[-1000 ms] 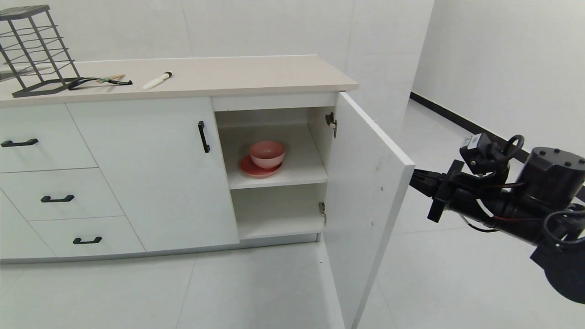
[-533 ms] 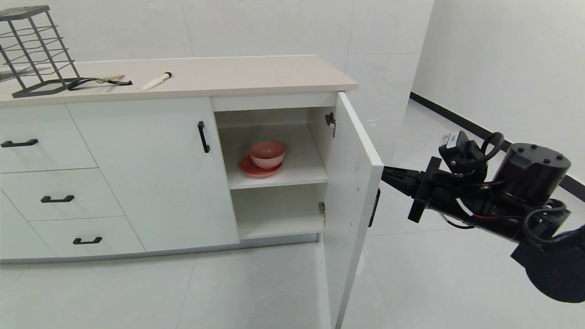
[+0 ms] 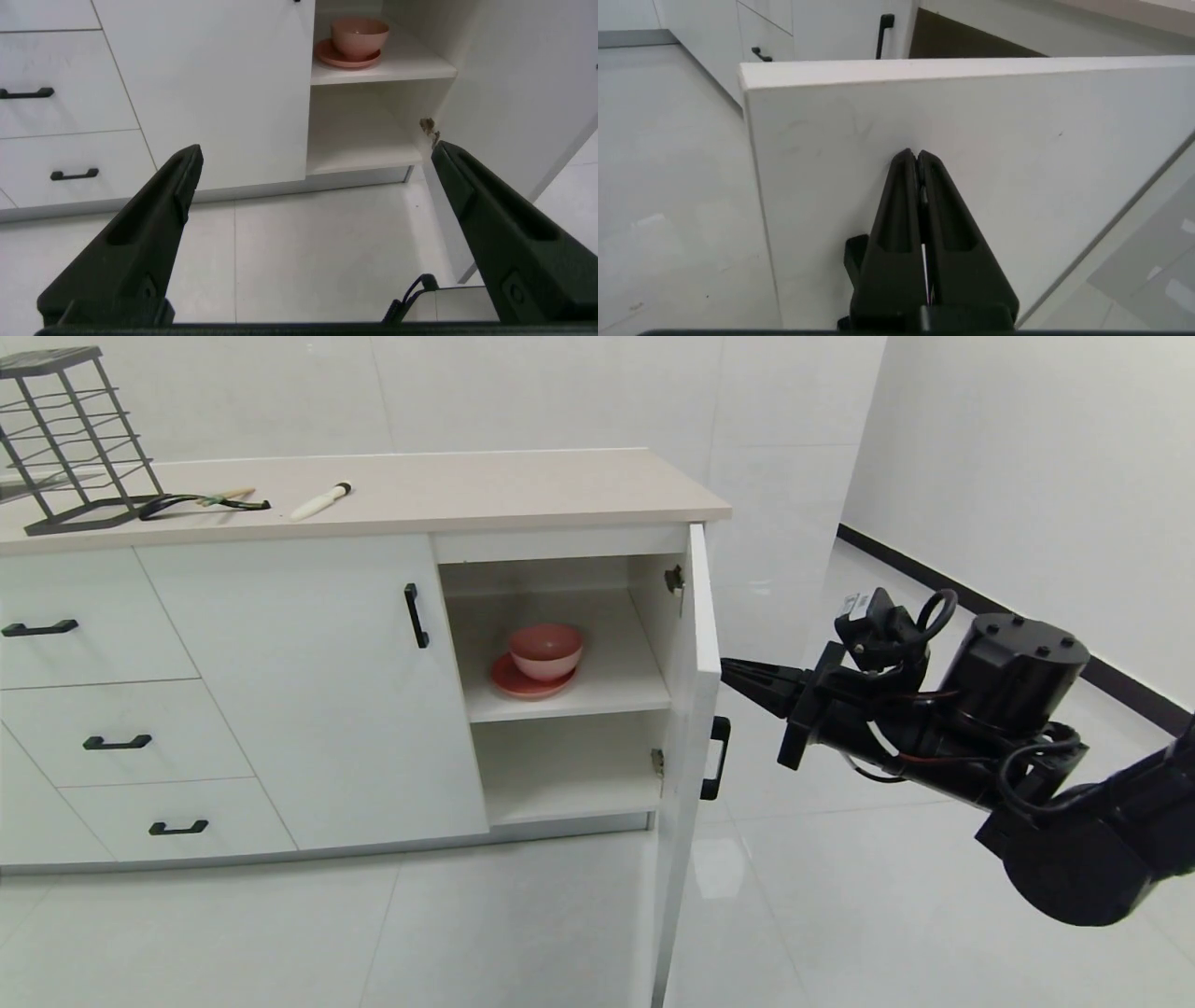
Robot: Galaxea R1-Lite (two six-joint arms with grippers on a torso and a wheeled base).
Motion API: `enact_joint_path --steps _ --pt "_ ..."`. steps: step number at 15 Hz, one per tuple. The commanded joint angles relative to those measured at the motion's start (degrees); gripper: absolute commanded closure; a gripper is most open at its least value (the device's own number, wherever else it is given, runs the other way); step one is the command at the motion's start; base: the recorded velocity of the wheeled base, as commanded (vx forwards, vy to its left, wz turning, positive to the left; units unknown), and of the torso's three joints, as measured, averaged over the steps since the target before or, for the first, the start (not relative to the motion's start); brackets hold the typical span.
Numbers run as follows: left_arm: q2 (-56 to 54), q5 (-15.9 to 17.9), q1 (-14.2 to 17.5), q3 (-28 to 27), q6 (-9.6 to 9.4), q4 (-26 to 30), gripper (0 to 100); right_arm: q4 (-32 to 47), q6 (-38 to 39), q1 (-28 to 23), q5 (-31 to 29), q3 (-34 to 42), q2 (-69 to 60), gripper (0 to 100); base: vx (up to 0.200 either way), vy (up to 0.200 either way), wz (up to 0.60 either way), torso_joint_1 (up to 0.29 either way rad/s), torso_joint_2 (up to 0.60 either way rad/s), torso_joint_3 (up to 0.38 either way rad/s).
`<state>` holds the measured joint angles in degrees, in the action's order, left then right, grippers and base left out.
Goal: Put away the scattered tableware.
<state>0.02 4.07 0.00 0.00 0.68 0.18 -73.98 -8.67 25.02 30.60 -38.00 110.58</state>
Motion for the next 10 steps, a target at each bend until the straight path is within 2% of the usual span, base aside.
enact_joint_path --steps 1,10 --pt "0.06 0.06 0.00 0.00 0.02 -0.01 0 -0.02 0.23 0.56 -0.10 -1.20 1.74 100 0.000 0.000 0.00 0.000 0.00 0.000" --pt "0.06 -0.03 0.00 0.00 0.02 -0.01 0 -0.90 0.49 0.65 -0.01 -2.43 3.85 100 0.000 0.000 0.00 0.000 0.00 0.000"
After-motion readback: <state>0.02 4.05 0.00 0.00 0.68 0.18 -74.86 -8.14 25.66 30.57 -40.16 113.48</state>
